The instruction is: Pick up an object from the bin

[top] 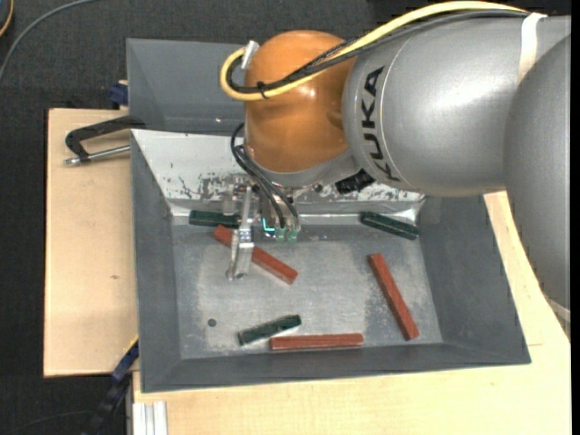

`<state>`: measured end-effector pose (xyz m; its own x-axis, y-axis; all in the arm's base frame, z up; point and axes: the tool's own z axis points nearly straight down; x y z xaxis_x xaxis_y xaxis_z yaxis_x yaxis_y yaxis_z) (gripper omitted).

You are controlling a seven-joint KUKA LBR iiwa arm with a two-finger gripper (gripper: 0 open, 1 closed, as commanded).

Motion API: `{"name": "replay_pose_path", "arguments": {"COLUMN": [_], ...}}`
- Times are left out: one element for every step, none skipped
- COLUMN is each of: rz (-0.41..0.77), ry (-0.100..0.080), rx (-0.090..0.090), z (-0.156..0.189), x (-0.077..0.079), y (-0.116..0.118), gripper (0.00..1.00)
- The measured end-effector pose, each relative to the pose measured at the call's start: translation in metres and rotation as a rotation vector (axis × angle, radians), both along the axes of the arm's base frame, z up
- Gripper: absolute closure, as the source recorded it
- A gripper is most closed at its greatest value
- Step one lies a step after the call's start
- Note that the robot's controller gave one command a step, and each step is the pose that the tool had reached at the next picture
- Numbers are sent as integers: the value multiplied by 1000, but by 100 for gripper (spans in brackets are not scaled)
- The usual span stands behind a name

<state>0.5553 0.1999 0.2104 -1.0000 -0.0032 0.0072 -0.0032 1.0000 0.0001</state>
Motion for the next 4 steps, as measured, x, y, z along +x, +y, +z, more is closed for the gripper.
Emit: {"name": "replay_pose_path", "arguments": {"rz": [-332, -331, -330, -329], "ry": [-1, -5, -8, -9], "rx": [-3, 0, 1, 2], "z": [-143, -142, -141, -140], "x": [14, 14, 15, 16], "y": [-54, -53, -52, -51], "gripper": [0, 0, 0, 0]}}
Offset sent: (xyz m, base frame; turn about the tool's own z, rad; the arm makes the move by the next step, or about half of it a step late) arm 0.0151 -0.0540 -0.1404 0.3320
